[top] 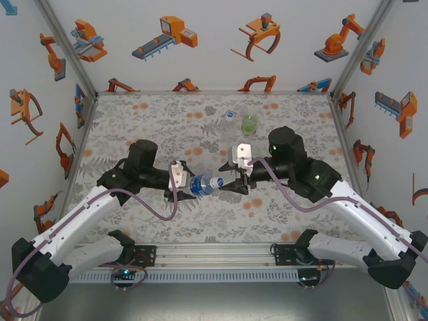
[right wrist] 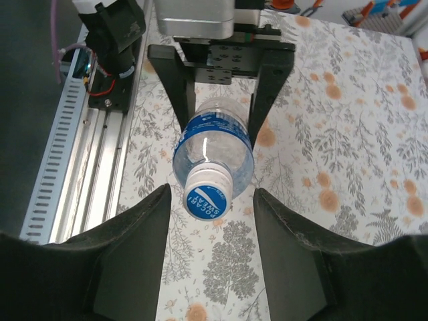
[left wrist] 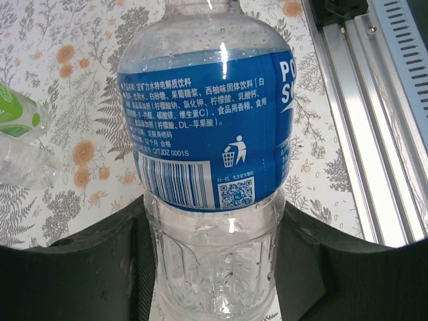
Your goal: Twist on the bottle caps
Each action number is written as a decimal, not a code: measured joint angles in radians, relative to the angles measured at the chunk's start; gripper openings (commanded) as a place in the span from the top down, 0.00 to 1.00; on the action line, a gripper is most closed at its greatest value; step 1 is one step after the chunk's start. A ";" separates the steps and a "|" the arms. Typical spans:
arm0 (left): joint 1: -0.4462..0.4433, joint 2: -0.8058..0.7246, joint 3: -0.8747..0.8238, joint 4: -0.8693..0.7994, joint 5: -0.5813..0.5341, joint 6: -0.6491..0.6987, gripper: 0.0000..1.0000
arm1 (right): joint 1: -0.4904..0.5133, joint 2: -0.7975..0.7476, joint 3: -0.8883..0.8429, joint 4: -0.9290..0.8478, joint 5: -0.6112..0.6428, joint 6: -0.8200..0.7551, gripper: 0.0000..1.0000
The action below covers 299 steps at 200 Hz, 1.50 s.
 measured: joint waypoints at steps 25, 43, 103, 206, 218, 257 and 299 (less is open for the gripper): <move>0.000 0.000 0.000 -0.005 0.007 0.001 1.00 | 0.002 0.000 -0.040 0.019 -0.020 -0.033 0.55; 0.000 0.000 0.000 -0.007 0.008 0.003 1.00 | 0.004 0.000 -0.048 0.027 -0.025 -0.043 0.59; 0.001 0.002 0.000 -0.030 0.007 0.003 1.00 | 0.005 -0.004 -0.081 0.079 -0.019 -0.008 0.86; 0.017 0.008 0.000 -0.045 -0.159 -0.035 1.00 | 0.013 0.051 -0.145 0.150 0.452 1.428 0.95; 0.018 0.010 0.000 -0.048 -0.175 -0.040 1.00 | 0.012 0.064 -0.145 0.142 0.473 1.519 0.93; 0.022 0.013 0.000 -0.046 -0.190 -0.050 1.00 | 0.012 0.080 -0.122 0.106 0.507 1.577 0.67; 0.001 0.013 0.000 -0.002 -0.123 -0.047 1.00 | 0.013 0.062 -0.050 0.077 0.527 1.315 0.51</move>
